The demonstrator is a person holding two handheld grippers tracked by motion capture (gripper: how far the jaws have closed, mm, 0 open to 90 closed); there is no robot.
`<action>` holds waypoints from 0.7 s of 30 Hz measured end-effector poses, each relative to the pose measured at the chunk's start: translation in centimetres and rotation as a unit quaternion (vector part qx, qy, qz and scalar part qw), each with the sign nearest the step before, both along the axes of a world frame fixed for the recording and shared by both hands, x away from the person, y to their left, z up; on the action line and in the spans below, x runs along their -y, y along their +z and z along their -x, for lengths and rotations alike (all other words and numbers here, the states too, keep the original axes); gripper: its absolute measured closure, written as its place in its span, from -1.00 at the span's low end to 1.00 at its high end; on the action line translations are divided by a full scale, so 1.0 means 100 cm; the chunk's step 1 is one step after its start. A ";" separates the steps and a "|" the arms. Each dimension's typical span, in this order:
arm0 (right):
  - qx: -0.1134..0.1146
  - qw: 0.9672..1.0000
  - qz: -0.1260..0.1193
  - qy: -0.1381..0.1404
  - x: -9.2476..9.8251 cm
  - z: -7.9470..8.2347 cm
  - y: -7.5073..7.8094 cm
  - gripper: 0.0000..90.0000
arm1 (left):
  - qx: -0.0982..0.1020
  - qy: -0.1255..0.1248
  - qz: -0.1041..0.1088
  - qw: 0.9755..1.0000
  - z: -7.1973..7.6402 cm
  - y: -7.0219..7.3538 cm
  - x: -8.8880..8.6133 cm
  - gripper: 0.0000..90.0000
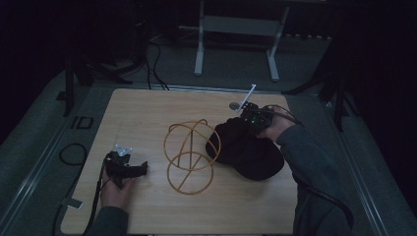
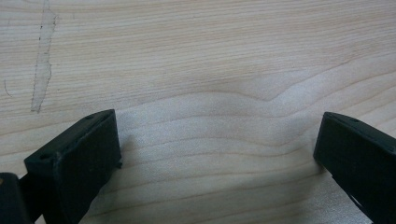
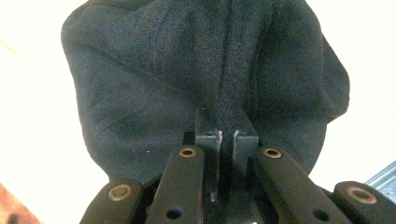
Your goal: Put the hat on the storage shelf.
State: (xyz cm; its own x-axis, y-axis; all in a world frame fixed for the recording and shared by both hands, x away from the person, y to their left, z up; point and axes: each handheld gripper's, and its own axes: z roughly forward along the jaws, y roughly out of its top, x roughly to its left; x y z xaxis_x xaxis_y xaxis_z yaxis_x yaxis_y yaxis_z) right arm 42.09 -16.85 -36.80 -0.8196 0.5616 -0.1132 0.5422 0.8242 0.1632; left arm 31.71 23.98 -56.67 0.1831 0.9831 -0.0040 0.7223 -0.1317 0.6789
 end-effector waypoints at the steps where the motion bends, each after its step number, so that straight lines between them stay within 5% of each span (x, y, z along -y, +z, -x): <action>1: 0.000 1.000 0.001 0.001 0.000 0.000 0.002 0.90 | 0.000 0.000 0.000 1.000 0.000 0.000 0.000 -1.00; 21: 0.006 1.000 -0.001 0.018 0.002 0.007 0.035 0.90 | 0.001 -0.002 0.000 1.000 0.000 0.000 0.001 -1.00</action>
State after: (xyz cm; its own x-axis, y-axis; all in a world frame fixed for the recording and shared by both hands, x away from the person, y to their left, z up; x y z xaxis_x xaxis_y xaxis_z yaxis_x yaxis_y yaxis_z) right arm 41.42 -17.04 -33.35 -0.8378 0.5320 -0.1225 0.5101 0.8428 0.1715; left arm 31.75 23.84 -56.69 0.1863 0.9825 -0.0044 0.7202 -0.1335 0.6808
